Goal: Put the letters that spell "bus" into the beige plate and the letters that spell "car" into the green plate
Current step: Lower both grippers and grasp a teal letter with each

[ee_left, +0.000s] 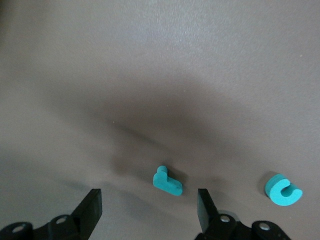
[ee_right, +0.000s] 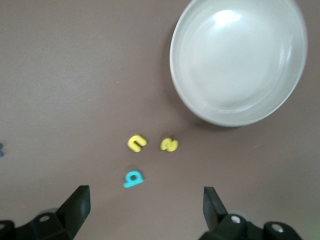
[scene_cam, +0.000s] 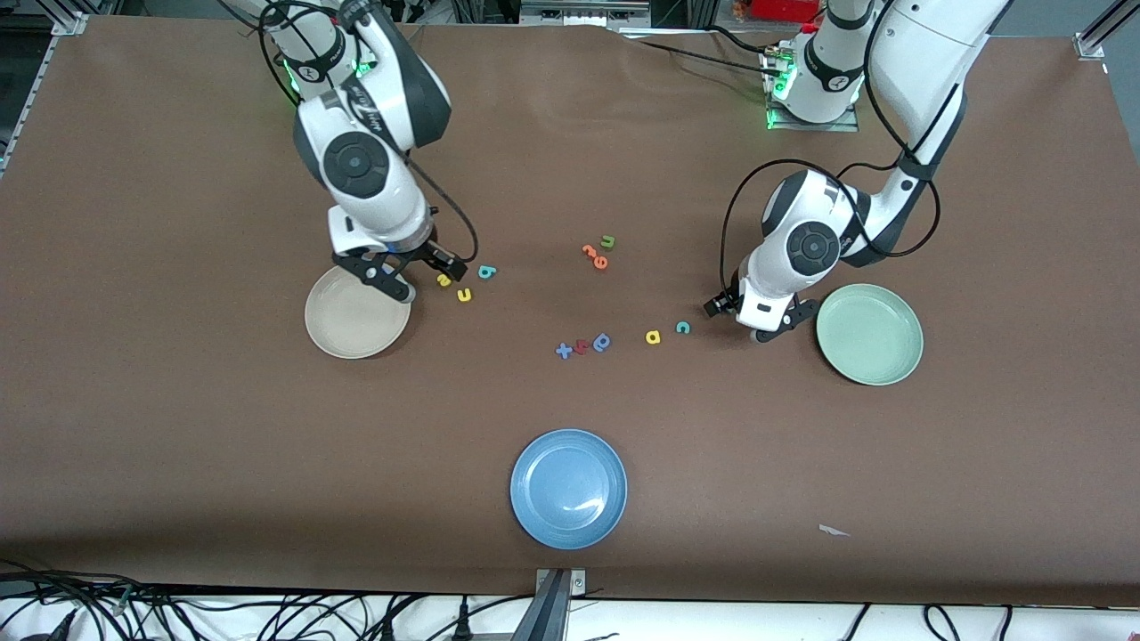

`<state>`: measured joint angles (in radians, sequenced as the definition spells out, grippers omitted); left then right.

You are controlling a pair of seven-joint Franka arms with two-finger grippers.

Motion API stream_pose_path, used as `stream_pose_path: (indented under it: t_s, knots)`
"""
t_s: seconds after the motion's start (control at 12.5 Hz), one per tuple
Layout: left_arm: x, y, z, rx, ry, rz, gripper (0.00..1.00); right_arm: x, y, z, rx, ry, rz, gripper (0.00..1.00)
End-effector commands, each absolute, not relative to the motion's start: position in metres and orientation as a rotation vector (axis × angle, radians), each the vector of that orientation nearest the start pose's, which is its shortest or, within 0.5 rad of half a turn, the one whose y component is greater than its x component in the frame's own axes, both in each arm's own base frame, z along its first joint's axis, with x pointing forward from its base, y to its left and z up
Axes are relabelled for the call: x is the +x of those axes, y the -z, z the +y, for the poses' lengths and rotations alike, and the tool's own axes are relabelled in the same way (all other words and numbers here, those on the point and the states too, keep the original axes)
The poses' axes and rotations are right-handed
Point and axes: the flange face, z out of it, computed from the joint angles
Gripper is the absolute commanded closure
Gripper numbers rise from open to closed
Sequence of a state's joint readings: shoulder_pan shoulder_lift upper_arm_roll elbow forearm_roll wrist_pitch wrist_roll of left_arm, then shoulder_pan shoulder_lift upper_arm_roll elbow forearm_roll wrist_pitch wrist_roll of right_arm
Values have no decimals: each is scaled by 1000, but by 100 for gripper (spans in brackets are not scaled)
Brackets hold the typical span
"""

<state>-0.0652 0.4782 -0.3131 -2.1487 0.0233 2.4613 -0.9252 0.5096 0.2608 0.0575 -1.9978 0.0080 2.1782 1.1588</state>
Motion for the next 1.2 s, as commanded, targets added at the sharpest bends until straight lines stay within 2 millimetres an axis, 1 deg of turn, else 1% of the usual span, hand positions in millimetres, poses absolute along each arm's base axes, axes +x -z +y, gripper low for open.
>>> stream_pose_path:
  t_s: [0.0, 0.08, 0.16, 0.24, 0.32, 0.4, 0.48, 0.56, 0.72, 0.8, 0.96, 1.12]
  knots:
    - [513, -174, -207, -3029, -297, -889, 32, 484, -290, 334, -2980, -86, 1102, 0]
    - [514, -175, -208, -3033, -294, -885, 38, 482, -279, 337, -2964, -90, 1156, 0]
    - [515, -175, -208, -3032, -292, -886, 41, 477, -268, 348, -2935, -83, 1219, 0]
    - [515, -174, -208, -3033, -293, -884, 41, 469, -256, 361, -2925, -78, 1241, 1]
    - [516, -174, -206, -3034, -291, -879, 41, 470, -241, 362, -2889, -74, 1308, 1]
    - [515, -173, -206, -3033, -291, -869, 41, 471, -229, 363, -2847, -57, 1360, 5]
    - [515, -169, -206, -3030, -290, -848, 41, 471, -220, 364, -2827, -48, 1381, 6]
    - [516, -168, -207, -3035, -277, -843, 41, 469, -209, 363, -2831, -52, 1385, 12]
    - [518, -164, -206, -3048, -254, -856, 41, 458, -197, 364, -2821, -42, 1370, 35]
    - [519, -165, -206, -3049, -251, -859, 41, 455, -191, 361, -2808, -35, 1380, 42]
    - [521, -167, -208, -3055, -244, -857, 41, 451, -184, 362, -2789, -33, 1409, 43]
    - [521, -166, -208, -3055, -243, -853, 44, 450, -183, 363, -2790, -35, 1410, 43]
